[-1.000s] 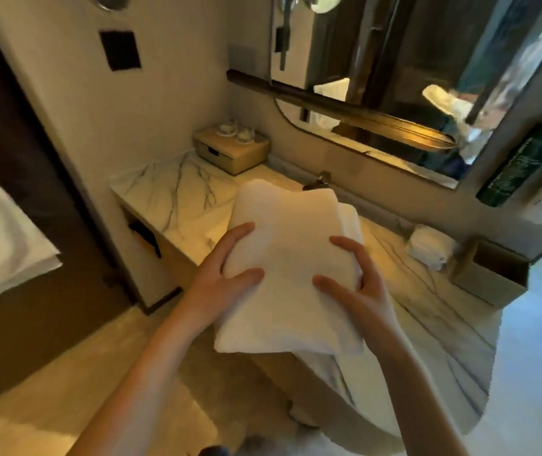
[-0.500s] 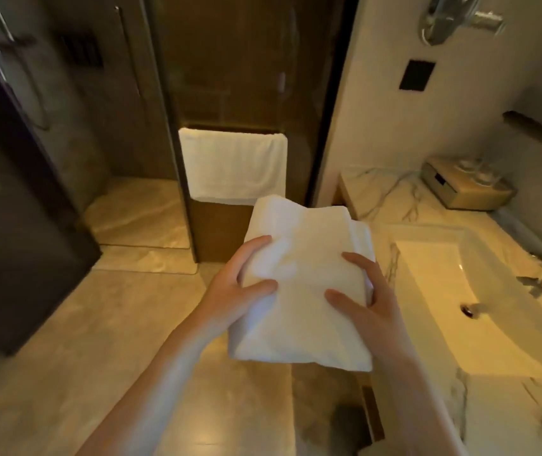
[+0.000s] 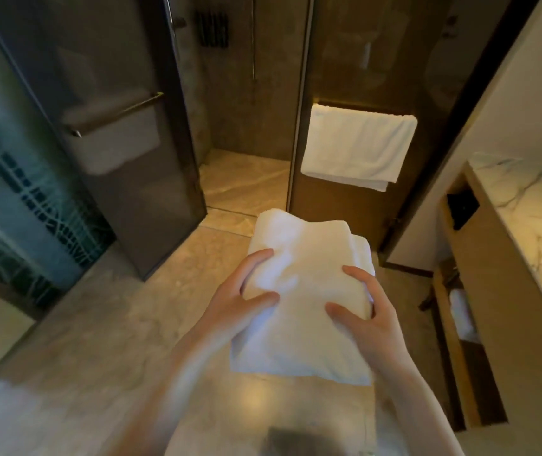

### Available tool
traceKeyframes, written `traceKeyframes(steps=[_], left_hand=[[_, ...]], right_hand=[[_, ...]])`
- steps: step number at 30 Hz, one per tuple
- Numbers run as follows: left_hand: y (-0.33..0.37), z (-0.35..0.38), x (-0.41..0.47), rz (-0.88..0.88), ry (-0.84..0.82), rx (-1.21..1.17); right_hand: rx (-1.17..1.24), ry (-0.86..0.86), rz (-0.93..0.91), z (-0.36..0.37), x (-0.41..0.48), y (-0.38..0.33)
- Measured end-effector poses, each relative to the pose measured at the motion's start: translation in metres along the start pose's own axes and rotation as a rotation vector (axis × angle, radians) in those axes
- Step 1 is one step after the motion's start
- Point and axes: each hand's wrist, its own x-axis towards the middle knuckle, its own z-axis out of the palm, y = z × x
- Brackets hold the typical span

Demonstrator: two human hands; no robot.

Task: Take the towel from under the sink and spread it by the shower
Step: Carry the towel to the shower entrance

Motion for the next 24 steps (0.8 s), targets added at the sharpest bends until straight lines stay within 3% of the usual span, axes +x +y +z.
traceKeyframes(steps=[10, 24], left_hand=[[-0.033, -0.09, -0.089, -0.014, 0.163, -0.027], [-0.054, -0.045, -0.233, 0.002, 0.272, -0.003]], right_hand=[[0.008, -0.141, -0.041, 0.104, -0.049, -0.021], [0.035, -0.281, -0.057, 0.083, -0.166, 0.0]])
